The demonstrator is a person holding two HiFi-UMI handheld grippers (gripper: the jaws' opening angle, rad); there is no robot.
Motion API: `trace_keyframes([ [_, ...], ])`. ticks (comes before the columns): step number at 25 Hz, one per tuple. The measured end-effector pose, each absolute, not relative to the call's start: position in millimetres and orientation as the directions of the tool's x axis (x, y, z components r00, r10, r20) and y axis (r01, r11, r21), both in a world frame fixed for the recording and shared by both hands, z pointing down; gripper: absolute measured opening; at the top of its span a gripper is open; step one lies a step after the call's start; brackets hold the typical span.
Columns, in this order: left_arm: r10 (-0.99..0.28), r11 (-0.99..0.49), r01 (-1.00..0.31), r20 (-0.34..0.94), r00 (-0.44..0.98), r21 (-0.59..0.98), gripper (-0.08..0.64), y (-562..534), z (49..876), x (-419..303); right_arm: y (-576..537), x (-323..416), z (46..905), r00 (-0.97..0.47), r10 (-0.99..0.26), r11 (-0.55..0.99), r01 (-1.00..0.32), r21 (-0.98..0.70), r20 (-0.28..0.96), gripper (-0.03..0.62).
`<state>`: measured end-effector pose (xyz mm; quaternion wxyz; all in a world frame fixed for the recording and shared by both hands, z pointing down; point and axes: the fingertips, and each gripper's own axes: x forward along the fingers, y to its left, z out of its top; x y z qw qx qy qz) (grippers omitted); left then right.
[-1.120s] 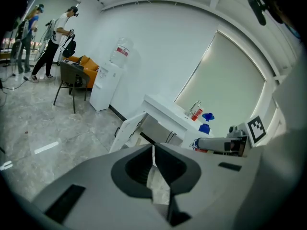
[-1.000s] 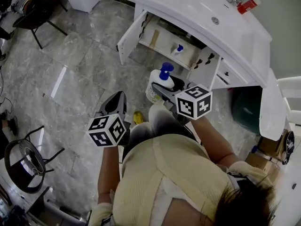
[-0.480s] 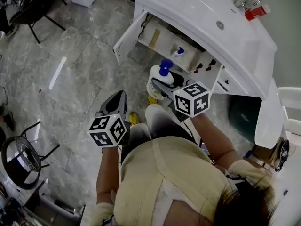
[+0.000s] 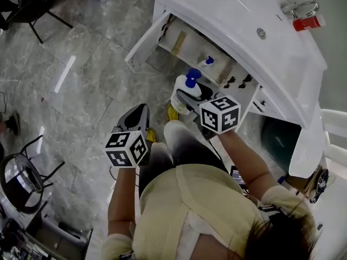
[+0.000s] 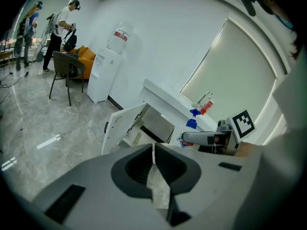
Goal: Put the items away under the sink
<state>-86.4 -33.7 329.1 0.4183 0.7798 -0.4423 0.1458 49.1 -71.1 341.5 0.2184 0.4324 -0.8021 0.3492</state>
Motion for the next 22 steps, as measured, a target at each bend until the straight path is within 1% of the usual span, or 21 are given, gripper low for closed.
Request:
trace_keyframes([
  [11,-0.531,-0.220,-0.822,0.642,0.552,0.525,0.049,-61.5,375.5,-76.8,-117.1,59.9,395.2,-0.516,-0.522,0.347,-0.856,-0.383,0.679,0.281],
  [22,-0.488,-0.239,-0.815,0.660,0.571,0.528,0.049,-82.3,419.5,-56.5,-147.1,65.5,444.6,-0.499,-0.512,0.322,-0.866,-0.383,0.699,0.281],
])
